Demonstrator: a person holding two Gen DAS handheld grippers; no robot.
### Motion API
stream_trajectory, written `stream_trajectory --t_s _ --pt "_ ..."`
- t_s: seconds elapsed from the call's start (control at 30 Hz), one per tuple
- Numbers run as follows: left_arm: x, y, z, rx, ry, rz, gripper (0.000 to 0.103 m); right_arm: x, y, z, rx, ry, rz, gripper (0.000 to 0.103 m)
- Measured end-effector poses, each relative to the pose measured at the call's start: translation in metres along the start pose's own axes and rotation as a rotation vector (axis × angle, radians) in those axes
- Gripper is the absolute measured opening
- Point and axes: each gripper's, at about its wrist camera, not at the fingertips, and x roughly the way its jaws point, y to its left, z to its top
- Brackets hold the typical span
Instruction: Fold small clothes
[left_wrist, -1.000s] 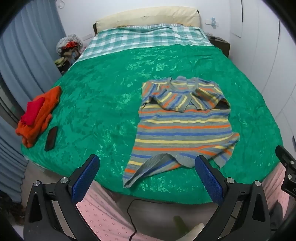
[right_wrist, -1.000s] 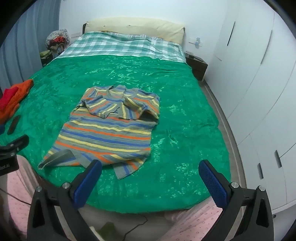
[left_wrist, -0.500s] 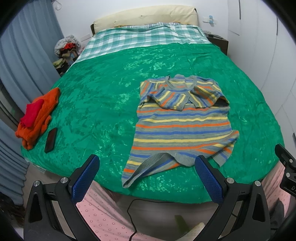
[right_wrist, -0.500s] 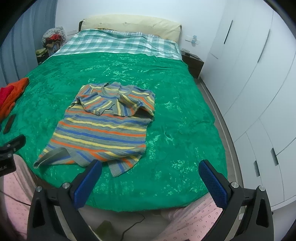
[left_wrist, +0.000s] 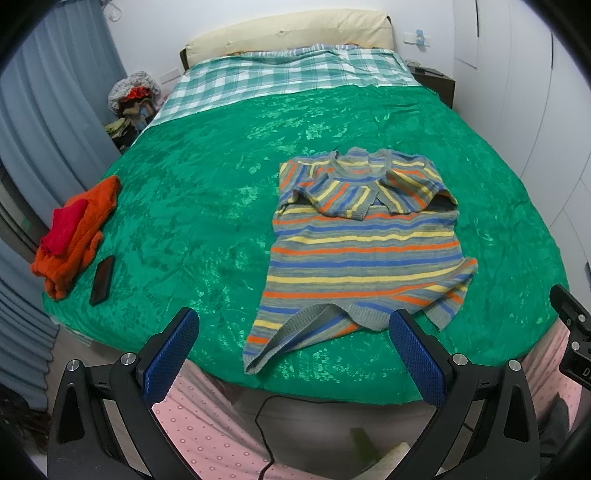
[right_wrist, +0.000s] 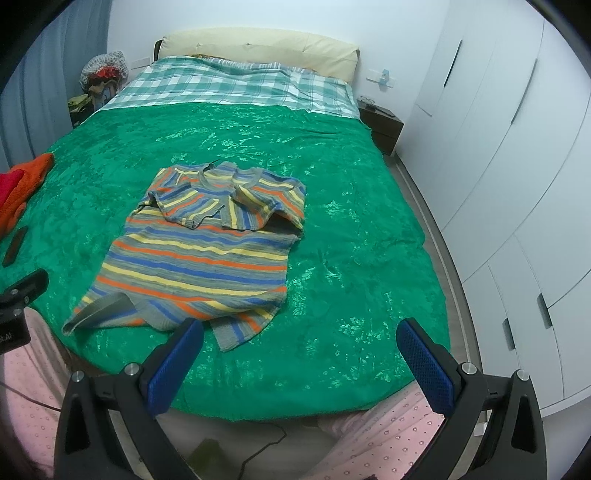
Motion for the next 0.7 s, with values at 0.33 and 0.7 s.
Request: stream_trajectory --t_s 0.33,0.7 --pt "0.0006 0.0012 -0.0019 0.003 0.002 0.003 0.103 -0.0008 0.0001 -0.0012 -0.005 0.006 -0.013 0.103" --pt "0.0002 0.0017 -0.0036 0.020 0.000 0.026 0.103 -0.0015 0.0035 -0.0031 -0.008 0.005 -0.006 0.103"
